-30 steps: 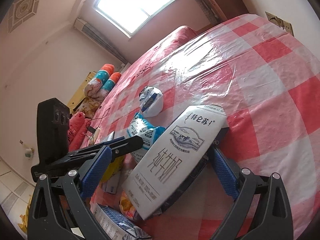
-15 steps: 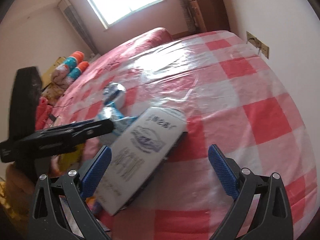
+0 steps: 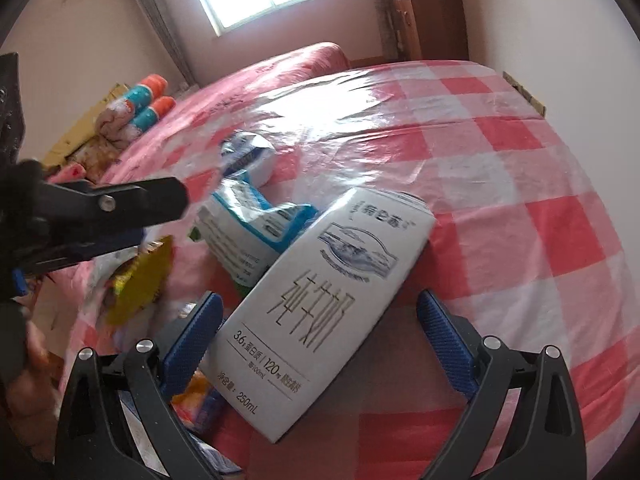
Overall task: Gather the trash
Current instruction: 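Lower the left tool onto the blue-green snack bag and close it, then grasp the white milk carton with right tool while left tool lifts snack bag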
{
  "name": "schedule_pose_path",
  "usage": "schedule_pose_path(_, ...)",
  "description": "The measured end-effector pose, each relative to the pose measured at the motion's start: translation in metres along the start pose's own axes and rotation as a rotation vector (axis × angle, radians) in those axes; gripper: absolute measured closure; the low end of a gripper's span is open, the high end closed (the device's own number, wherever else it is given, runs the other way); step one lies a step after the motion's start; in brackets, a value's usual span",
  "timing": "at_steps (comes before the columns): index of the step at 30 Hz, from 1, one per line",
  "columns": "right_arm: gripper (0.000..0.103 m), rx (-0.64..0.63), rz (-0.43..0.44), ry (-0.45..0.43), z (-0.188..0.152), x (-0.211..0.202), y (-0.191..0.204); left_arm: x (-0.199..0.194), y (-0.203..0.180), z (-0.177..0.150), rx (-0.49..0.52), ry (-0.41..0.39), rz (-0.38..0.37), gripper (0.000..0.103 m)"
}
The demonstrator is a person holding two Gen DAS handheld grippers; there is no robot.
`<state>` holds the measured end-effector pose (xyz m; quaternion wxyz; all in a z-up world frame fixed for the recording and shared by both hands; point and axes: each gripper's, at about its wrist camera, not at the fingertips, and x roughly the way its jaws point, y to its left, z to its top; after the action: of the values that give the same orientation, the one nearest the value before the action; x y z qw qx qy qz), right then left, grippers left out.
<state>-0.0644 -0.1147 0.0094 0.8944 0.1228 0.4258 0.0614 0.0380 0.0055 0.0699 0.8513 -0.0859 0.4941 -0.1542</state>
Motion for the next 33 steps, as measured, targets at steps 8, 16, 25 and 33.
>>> schedule_pose_path(8,0.005,0.033,-0.109,-0.014,-0.001,-0.019,-0.038,0.021,0.0,-0.005,-0.137,0.057,-0.023,0.023)
schedule_pose_path(16,0.005,0.073,-0.018,-0.079,0.002,-0.027,-0.053,0.052,-0.007,0.001,-0.207,0.033,0.049,0.023)
schedule_pose_path(25,0.005,0.032,0.035,-0.06,0.01,-0.008,-0.043,0.069,-0.01,0.008,-0.196,0.006,0.131,0.042)
schedule_pose_path(33,0.028,0.021,0.035,-0.064,0.006,-0.008,-0.038,0.068,-0.003,0.004,-0.161,-0.034,0.108,0.058)
